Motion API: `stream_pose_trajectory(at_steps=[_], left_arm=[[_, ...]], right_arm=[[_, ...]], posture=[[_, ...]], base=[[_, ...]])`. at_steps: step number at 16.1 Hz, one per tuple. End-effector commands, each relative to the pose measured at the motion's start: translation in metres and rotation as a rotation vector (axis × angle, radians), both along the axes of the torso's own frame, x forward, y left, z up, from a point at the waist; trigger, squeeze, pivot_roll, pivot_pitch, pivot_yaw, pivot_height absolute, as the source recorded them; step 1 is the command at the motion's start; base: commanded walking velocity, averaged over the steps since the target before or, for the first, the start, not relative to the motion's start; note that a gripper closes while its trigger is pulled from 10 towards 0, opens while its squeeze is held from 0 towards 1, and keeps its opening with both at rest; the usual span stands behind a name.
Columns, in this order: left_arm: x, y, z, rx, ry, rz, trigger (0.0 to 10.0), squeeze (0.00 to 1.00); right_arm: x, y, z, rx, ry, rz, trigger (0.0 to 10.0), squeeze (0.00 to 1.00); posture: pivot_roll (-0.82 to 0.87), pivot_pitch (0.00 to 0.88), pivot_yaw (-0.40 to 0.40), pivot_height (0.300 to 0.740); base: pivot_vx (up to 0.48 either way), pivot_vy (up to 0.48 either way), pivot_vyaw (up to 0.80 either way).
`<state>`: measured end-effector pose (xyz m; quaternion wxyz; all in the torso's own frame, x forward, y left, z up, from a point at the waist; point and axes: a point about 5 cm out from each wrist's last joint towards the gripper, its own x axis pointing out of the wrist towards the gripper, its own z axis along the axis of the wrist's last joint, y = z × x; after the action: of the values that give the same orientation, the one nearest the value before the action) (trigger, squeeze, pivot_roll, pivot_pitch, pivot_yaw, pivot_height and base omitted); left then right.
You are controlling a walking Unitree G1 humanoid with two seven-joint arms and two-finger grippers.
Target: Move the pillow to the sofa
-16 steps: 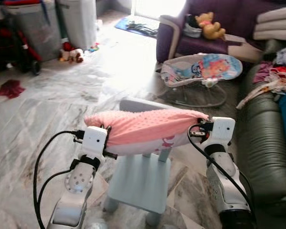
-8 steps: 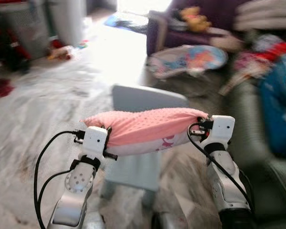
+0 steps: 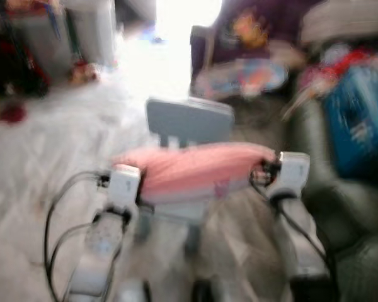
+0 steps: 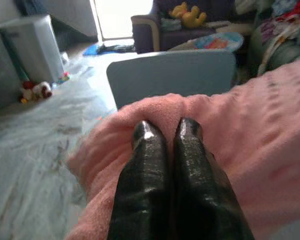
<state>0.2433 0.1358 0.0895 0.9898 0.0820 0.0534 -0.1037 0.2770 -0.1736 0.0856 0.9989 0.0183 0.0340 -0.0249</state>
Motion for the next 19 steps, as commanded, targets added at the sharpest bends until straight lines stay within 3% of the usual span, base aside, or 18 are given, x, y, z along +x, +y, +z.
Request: stream_pose_trajectory(at_steps=[1, 4, 12, 19], left_arm=[[-0.0006, 0.0012, 0.0033, 0.000, -0.012, 0.011, 10.0, 0.00], [0.0001, 0.0027, 0.0052, -0.022, -0.019, 0.014, 10.0, 0.00], [0.0005, 0.0004, 0.0039, -0.039, 0.002, -0.008, 10.0, 0.00], [-0.0004, -0.0046, 0.0043, -0.027, 0.000, -0.054, 10.0, 0.00]], right_arm=[[0.0024, -0.0061, 0.0066, -0.007, -0.024, -0.024, 10.0, 0.00], [0.0023, -0.0068, 0.0055, -0.003, -0.018, -0.029, 10.0, 0.00], [0.0030, -0.0074, 0.0037, -0.005, -0.009, -0.027, 10.0, 0.00], [0.0050, -0.0074, 0.0042, -0.008, -0.009, -0.027, 10.0, 0.00]], posture=[[0.02, 0.000, -0.055, 0.740], [0.02, 0.000, -0.053, 0.740], [0.02, 0.000, -0.055, 0.740], [0.02, 0.000, -0.055, 0.740]], base=[[0.000, 0.000, 0.00], [0.000, 0.000, 0.00], [0.000, 0.468, 0.00], [0.000, 0.411, -0.80]])
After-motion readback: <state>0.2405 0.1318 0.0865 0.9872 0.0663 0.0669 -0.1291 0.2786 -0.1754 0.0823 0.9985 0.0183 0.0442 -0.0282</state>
